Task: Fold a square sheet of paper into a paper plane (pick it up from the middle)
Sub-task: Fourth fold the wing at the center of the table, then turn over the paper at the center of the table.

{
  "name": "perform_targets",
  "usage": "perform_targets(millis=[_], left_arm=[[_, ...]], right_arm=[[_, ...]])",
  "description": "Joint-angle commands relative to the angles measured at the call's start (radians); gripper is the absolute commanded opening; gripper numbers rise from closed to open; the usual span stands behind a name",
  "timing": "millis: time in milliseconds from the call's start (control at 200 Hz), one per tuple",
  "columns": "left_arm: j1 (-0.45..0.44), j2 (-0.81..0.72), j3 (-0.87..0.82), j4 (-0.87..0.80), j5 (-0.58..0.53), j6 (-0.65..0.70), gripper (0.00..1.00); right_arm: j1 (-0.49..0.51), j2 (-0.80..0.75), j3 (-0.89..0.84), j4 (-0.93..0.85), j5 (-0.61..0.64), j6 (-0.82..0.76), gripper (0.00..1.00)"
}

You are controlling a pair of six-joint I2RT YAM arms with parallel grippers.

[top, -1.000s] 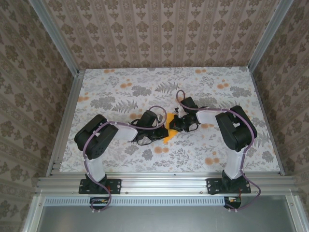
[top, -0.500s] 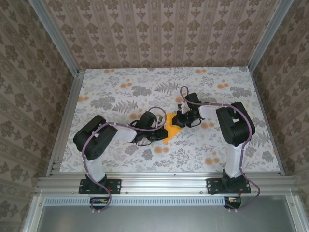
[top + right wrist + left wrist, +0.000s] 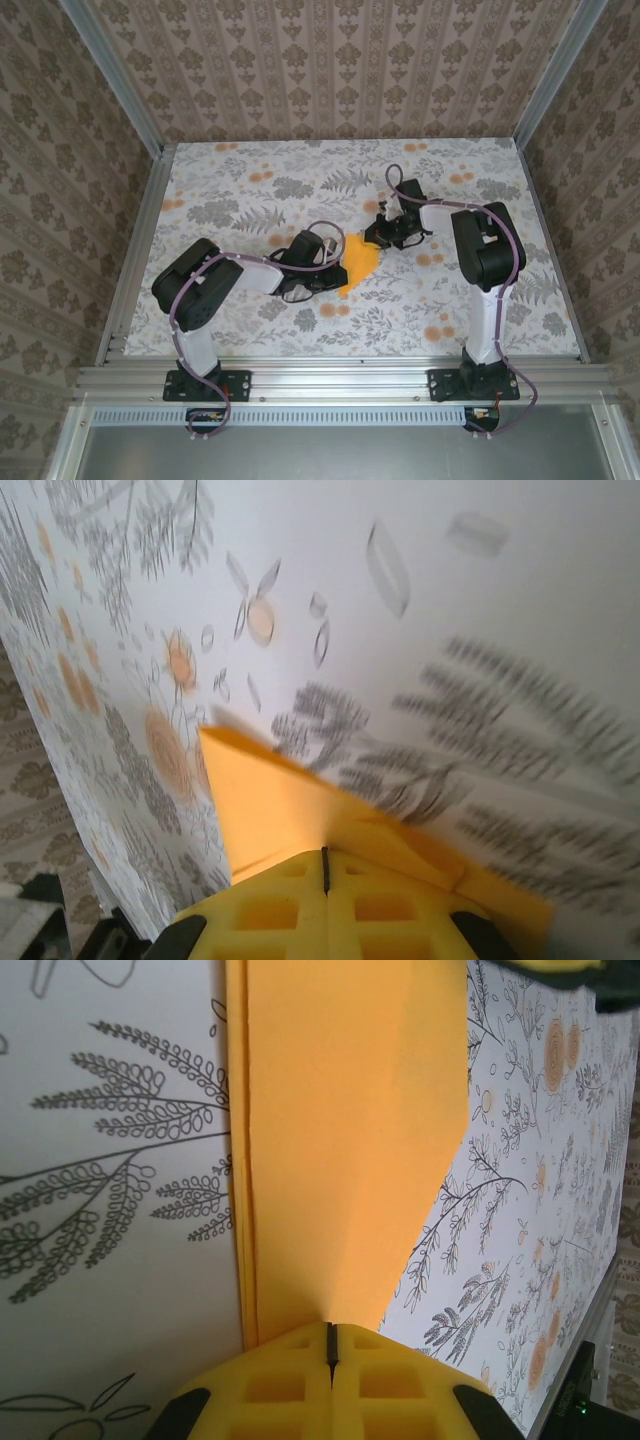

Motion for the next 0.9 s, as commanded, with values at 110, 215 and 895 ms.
perform_targets(millis=[110, 215, 895], left_arm=[[-0.01, 0.039, -0.059, -0.284, -0.005, 0.033, 0.0], [-0.012, 0.036, -0.05, -0.29, -0.003, 0.036, 0.0], [-0.006, -0.293, 0.123, -0.53, -0.248, 0.095, 0.47]], right_arm=[[-0.093, 0.079, 0.073, 0.081, 0.157, 0.013, 0.06], [-0.102, 0.059, 0.108, 0.074, 0.159, 0.018, 0.06], [0.107, -0.418, -0.266, -0.024, 0.221, 0.104, 0.49]])
